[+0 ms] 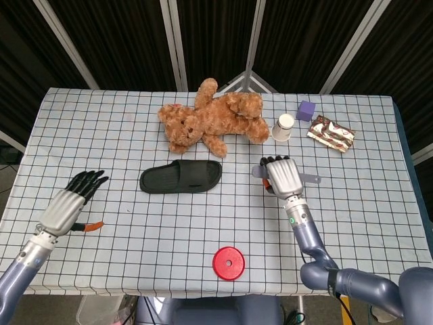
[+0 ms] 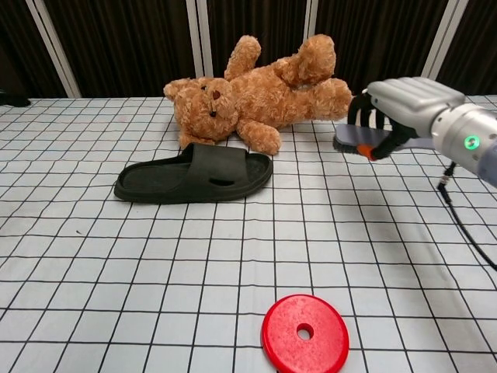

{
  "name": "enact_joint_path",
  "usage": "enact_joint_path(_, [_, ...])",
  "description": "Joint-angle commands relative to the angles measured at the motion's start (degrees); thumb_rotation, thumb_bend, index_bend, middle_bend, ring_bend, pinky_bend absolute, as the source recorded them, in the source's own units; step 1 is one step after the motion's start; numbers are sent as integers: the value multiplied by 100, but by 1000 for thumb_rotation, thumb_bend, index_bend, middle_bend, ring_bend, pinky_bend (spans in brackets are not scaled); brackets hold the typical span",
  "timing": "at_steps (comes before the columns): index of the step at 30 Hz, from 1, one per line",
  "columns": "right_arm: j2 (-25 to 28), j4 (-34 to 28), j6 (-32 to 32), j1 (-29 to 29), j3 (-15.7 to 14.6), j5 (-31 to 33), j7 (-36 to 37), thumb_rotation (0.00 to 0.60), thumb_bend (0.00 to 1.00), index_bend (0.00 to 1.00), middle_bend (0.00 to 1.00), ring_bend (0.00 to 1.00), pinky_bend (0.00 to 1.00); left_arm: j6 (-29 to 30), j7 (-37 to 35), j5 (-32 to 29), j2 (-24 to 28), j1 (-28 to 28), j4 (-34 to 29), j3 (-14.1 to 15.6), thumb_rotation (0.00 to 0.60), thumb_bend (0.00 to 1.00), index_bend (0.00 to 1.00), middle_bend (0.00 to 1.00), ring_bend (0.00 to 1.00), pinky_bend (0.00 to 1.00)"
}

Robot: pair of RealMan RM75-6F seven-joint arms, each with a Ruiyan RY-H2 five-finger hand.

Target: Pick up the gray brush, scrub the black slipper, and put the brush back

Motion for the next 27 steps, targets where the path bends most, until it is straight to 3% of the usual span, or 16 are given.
enact_joint_path(1, [167,-161,-52,-231,-383,-149,56,600,572,744,619,536,567,467,584,-61,20,443,-175,65,558,96,0,0,0,49])
enact_joint_path(6, [157,-256,-133,-406,-750,-466,227,600,572,744,620,536,567,352,579,54,-105,497,-132,109,558,95,0,0,0,48])
enact_joint_path(14, [117,-210,-150,-444,-761,-660,378,600,572,722,619,536,557,118,608,66,-131,448,-129,49,559,94,0,0,0,47])
enact_joint_path(16, [130,-199,-182,-438,-753,-671,377,600,573,646,599,534,543,44,600,44,-133,431,-116,30,558,90,0,0,0,47])
enact_joint_path(21, [170,-168,-306,-428,-741,-614,326,600,573,226,415,433,466,-89,559,-3,-157,403,-67,-26,557,88,0,0,0,47])
enact_joint_path(24, [188,-113,-613,-388,-800,-375,123,600,572,82,341,389,436,-187,506,12,-184,395,-18,-18,558,88,0,0,0,47])
enact_joint_path(27, [194,-151,-702,-365,-804,-251,-34,600,573,21,305,361,414,-207,474,30,-191,406,1,-22,556,88,0,0,0,47])
